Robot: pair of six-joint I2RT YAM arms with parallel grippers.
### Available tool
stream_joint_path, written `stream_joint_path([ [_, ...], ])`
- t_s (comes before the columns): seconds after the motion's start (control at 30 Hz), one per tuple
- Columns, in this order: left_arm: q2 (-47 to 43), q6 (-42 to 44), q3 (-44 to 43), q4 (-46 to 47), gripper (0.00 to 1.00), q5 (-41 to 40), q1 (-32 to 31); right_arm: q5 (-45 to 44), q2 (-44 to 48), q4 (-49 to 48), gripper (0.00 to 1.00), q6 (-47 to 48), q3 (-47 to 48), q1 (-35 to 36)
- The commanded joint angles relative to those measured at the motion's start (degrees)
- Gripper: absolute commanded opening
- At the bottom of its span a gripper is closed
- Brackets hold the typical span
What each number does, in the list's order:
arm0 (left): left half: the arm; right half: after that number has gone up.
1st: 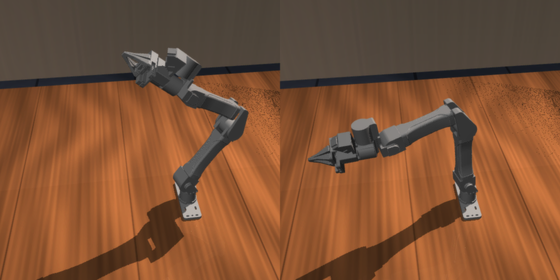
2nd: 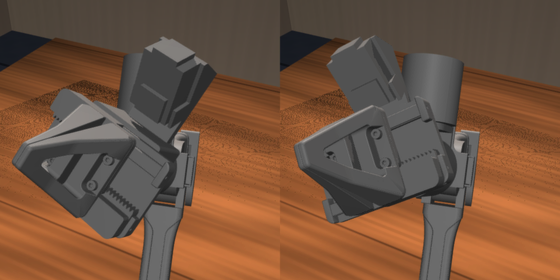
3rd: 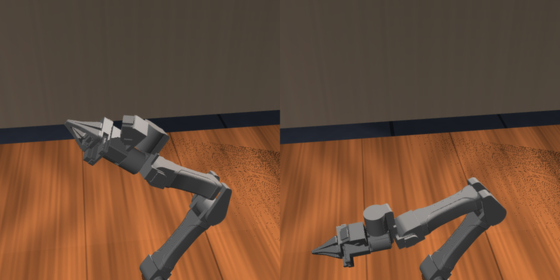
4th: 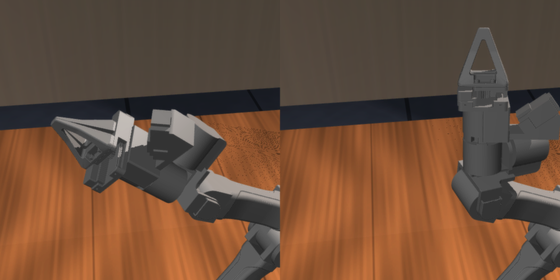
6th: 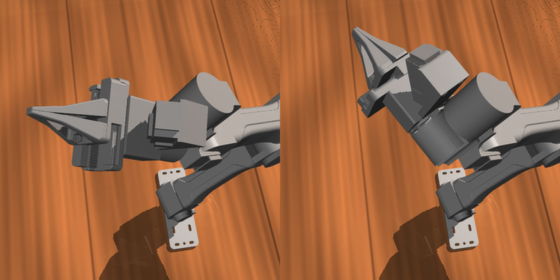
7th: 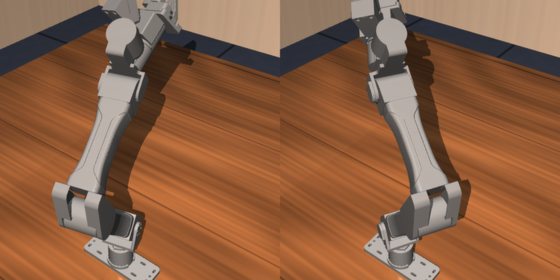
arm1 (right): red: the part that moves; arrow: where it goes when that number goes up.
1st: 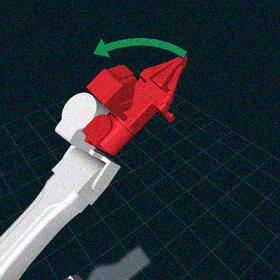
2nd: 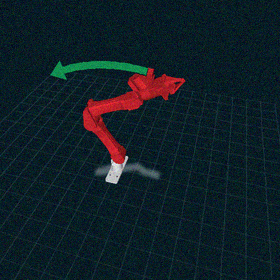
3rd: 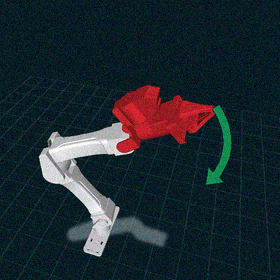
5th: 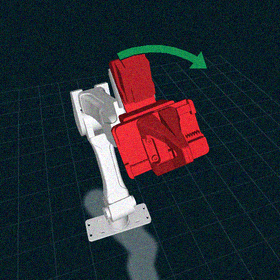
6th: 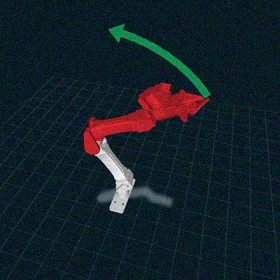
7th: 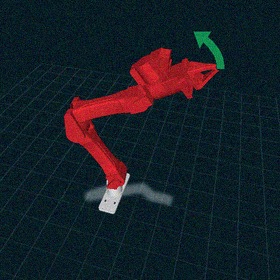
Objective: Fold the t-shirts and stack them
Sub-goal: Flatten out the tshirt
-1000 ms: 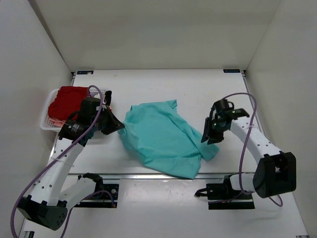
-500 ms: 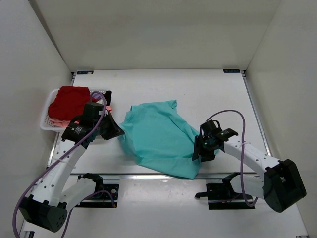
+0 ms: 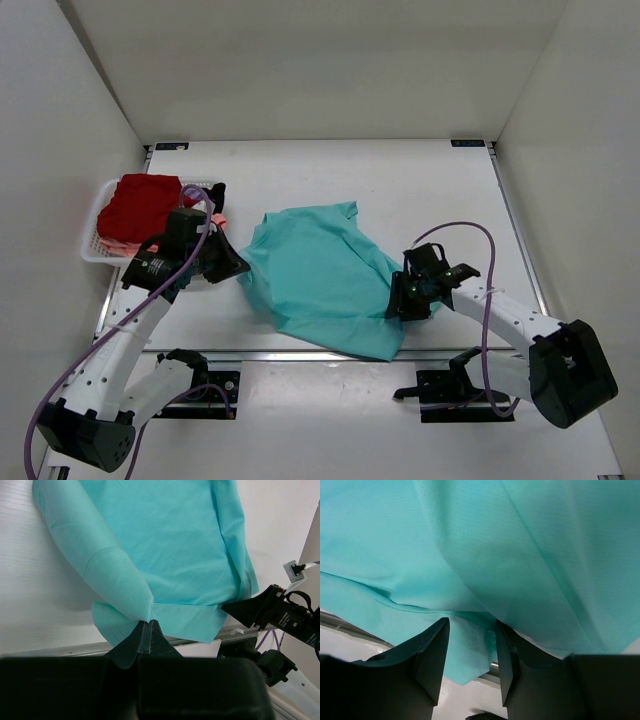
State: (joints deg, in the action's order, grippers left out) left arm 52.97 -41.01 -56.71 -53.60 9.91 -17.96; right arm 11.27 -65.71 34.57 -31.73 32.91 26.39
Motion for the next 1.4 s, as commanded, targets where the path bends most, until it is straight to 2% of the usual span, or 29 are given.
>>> stream_joint_path([
  [0.0, -1.20, -0.38, 0.81, 0.17, 0.00, 0.63, 0.20, 1.38, -0.90, -2.75, 0.39, -0.01, -1.09, 0.77],
  [0.1, -1.73, -0.47, 0.99, -0.10, 0.00, 0.46, 0.20, 2.00, -1.35, -2.75, 0.36, 0.52, -0.83, 0.94],
  [0.13, -1.56, -0.30, 0.72, -0.27, 0.00, 0.37, 0.46, 2.44, -1.70, -2.66, 0.26, 0.87, -0.65, 0.85],
  [0.17, -1.38, 0.14, 0.63, -1.14, 0.00, 0.02, 0.99, 3.05, -2.13, -2.05, 0.00, 1.31, -0.30, 0.51],
  [0.3, 0.72, 0.84, -4.70, -1.94, 0.00, 0.64, 2.83, 1.92, -0.13, 4.44, 0.00, 3.51, 7.49, -1.60],
  [0.37, 3.61, 2.33, -13.03, -1.59, 0.00, -0.24, 3.97, -0.97, 1.63, 10.32, 0.00, 4.91, 15.15, -3.27],
  [0.4, 5.72, 3.47, -15.51, -1.68, 0.00, -0.33, 4.42, -1.51, 2.34, 11.39, 0.00, 5.96, 20.22, -5.28],
  [0.53, 13.37, 6.73, -34.47, -2.20, 0.00, -1.38, 5.39, -4.49, 5.33, 14.91, 0.00, 9.48, 37.09, -10.30],
  [0.6, 15.22, 7.44, -43.71, -3.25, 0.00, -2.52, 4.78, -6.07, 4.98, 17.54, 0.00, 11.50, 43.36, -11.01],
  [0.7, 15.59, 7.35, -50.85, -6.42, 0.00, -4.20, 4.51, -8.62, 4.72, 20.00, 0.00, 13.36, 53.11, -9.96],
  [0.77, 14.80, 7.27, -53.67, -9.40, 0.00, -5.42, 4.77, -9.59, 5.94, 22.55, 0.00, 13.79, 56.81, -9.43],
  [0.9, 12.16, 6.66, -60.08, -14.41, 0.00, -8.41, 2.84, -6.54, 8.32, 27.56, 0.00, 13.62, 64.02, -12.84],
  [1.0, 12.33, 6.39, -64.74, -15.30, 0.00, -9.82, 2.58, 0.91, 9.46, 30.38, 0.00, 17.38, 69.81, -20.83],
  [1.07, 13.90, 6.04, -66.77, -14.69, 0.00, -9.82, 1.70, 8.75, 7.37, 32.05, 0.00, 20.63, 73.87, -32.57],
  [1.1, 14.61, 6.38, -67.74, -13.99, 0.00, -9.48, 2.04, 14.86, 6.66, 32.75, 0.00, 22.39, 76.06, -35.68],
  [1.13, 15.66, 5.86, -67.83, -13.81, 0.00, -9.39, 2.13, 16.23, 6.04, 31.63, 0.00, 21.80, 76.25, -37.62],
  [1.2, 17.59, 5.86, -66.44, -11.18, 0.00, -8.95, 3.10, 12.48, 4.63, 29.16, 0.00, 20.30, 75.56, -33.36],
  [1.3, 20.49, 6.38, -63.80, -7.93, 0.00, -9.21, 3.71, 1.08, 2.61, 24.69, 0.00, 21.08, 71.97, -26.94],
  [1.37, 23.03, 6.73, -62.04, -6.87, 0.00, -8.77, 4.59, 0.24, 0.07, 19.33, 0.00, 21.44, 68.53, -26.65],
])
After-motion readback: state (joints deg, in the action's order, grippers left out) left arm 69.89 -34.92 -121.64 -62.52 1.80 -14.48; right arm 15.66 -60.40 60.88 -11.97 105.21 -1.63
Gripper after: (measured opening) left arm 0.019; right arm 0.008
